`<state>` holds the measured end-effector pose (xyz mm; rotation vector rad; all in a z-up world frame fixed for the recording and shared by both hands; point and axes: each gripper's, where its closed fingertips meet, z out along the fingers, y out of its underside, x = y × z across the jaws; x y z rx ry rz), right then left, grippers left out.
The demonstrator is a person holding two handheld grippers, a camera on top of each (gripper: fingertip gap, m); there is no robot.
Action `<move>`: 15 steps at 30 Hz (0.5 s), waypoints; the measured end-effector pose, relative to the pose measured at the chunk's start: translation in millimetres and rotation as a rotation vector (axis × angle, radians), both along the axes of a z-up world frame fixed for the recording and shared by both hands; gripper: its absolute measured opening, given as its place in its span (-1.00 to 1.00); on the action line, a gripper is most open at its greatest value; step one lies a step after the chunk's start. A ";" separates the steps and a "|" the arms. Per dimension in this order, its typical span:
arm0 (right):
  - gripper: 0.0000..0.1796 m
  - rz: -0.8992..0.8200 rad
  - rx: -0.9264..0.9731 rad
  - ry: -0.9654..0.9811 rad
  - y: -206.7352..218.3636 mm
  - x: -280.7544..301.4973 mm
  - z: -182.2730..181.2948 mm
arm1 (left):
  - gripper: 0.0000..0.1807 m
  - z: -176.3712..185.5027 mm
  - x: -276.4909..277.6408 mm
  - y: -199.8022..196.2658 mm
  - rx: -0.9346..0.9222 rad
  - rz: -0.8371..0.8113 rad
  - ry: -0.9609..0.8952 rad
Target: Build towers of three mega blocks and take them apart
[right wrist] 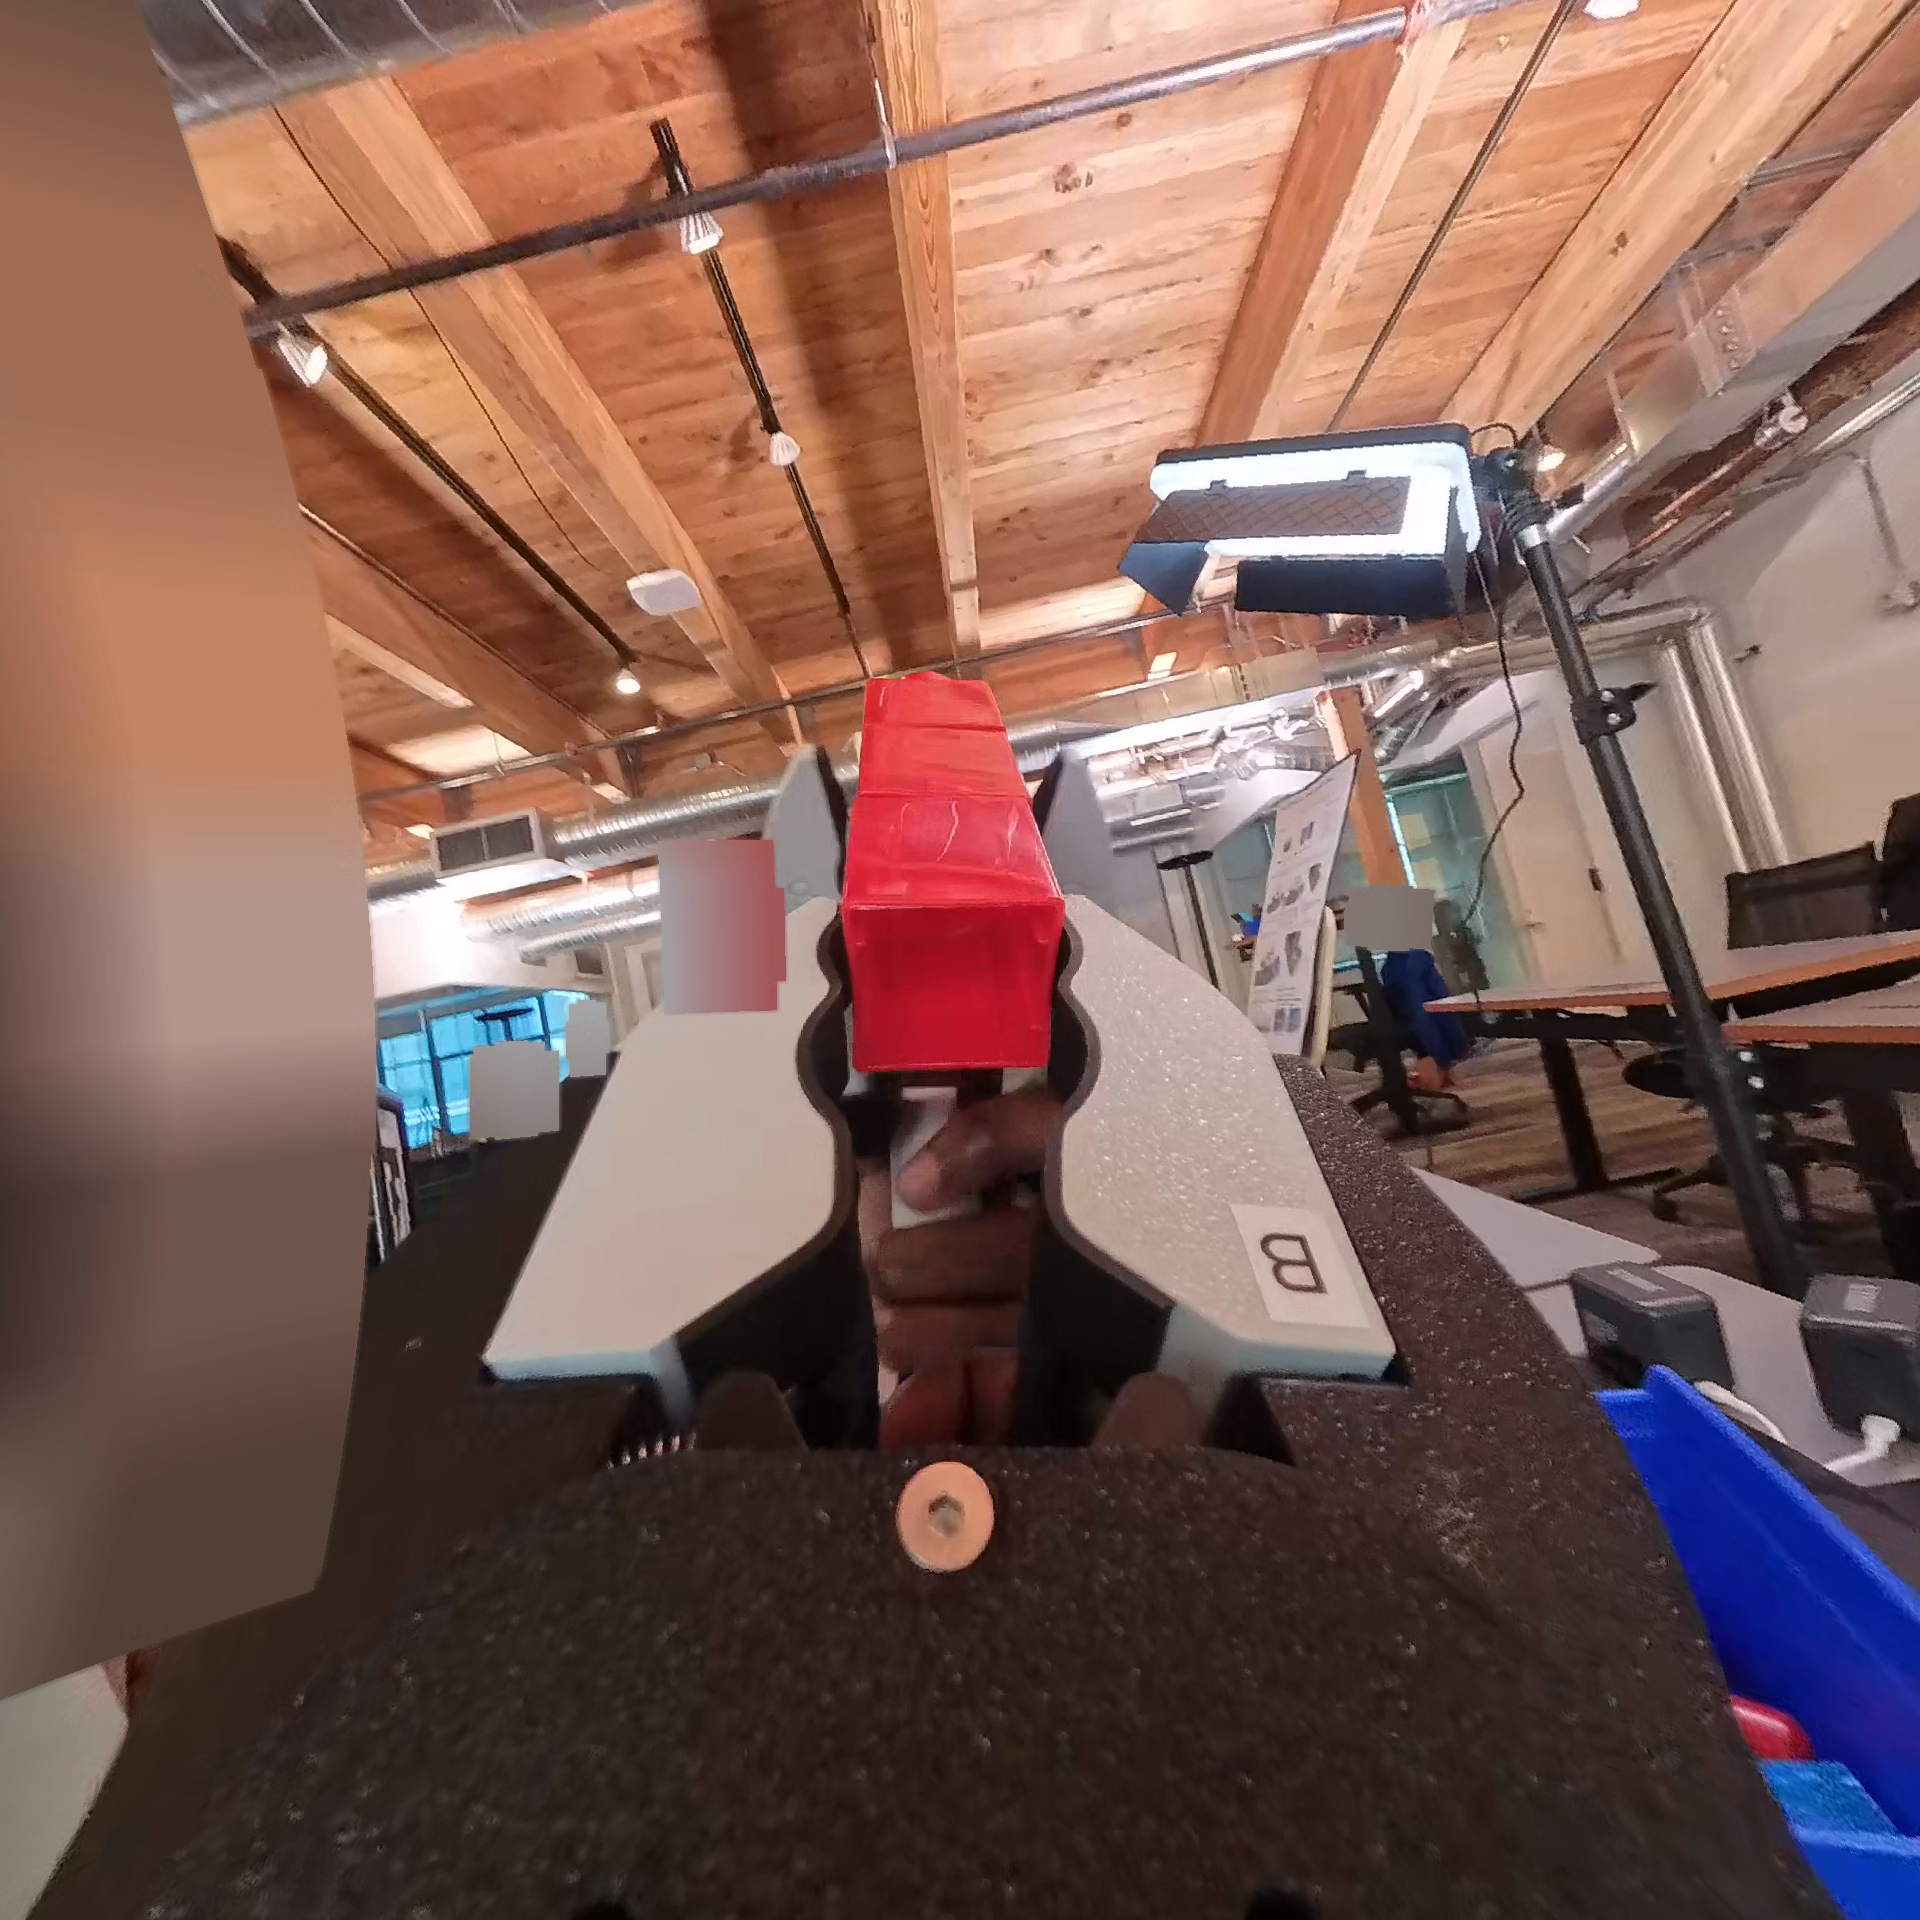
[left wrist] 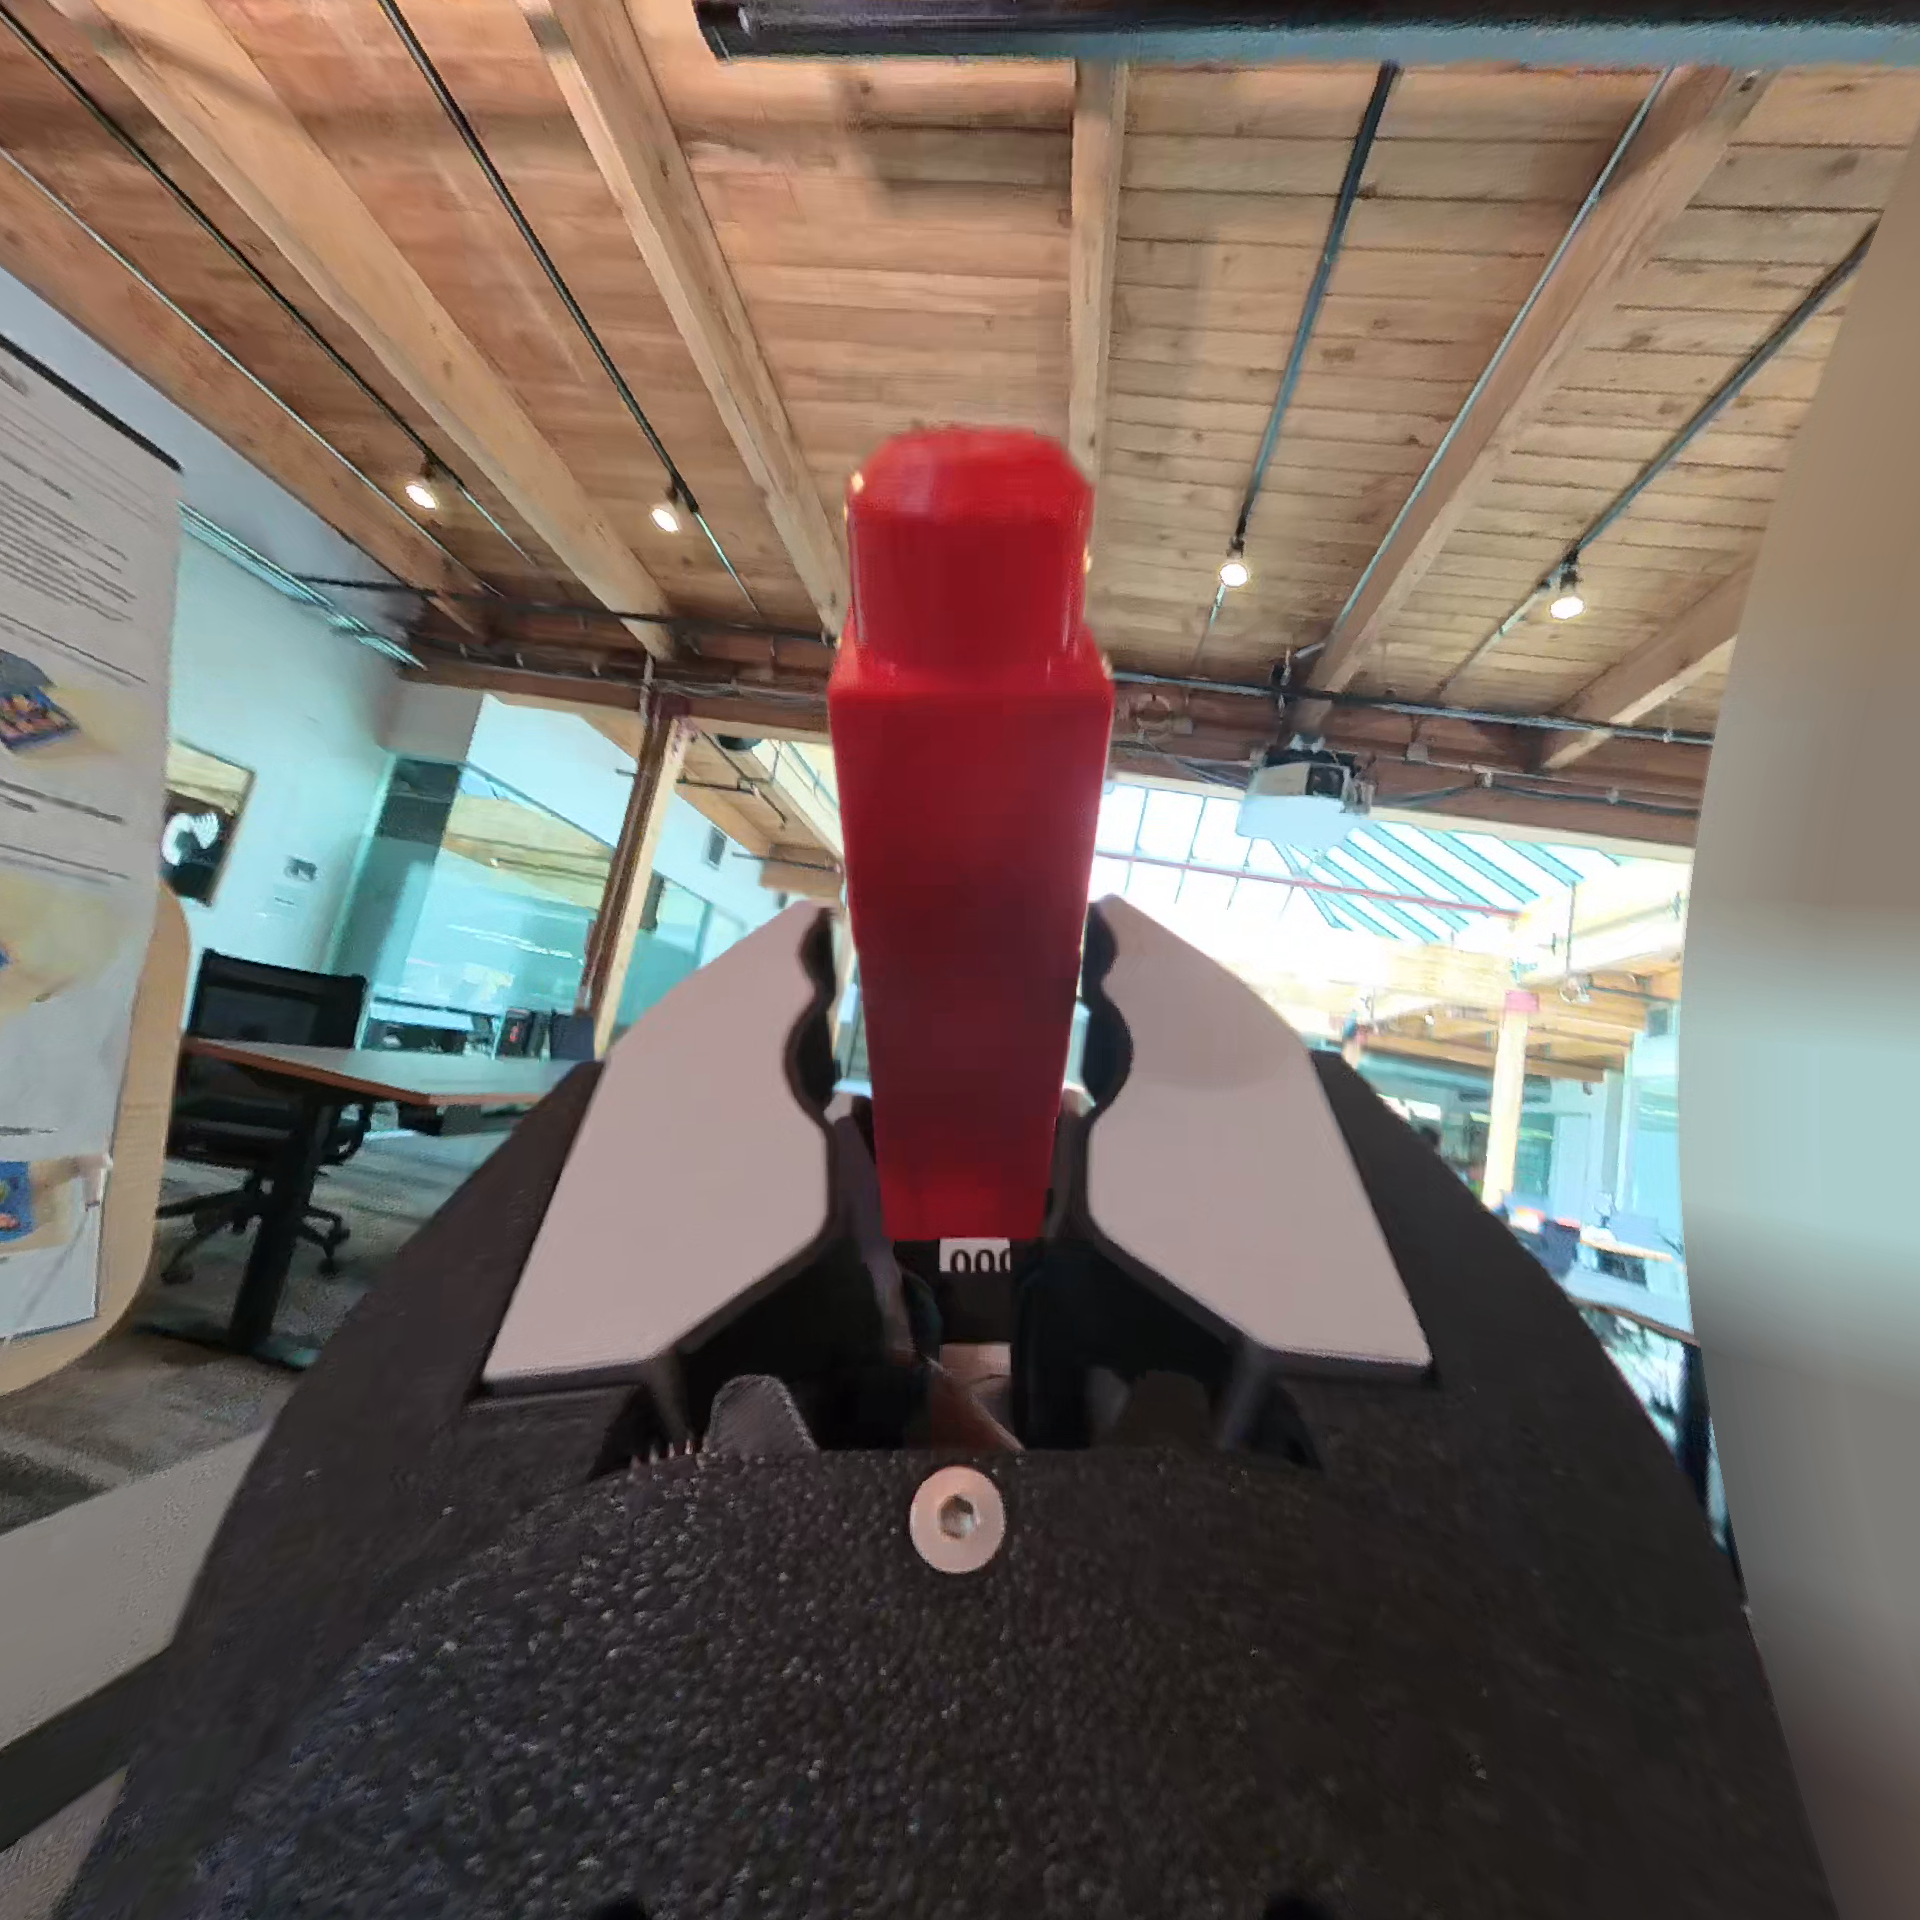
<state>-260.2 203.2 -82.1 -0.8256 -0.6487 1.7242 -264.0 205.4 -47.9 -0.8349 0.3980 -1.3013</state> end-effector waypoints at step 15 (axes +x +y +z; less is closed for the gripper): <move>-0.52 -0.392 0.313 -0.436 4.4 25.8 -9.4 | -0.60 -108.5 2.6 35.3 0.034 0.328 0.986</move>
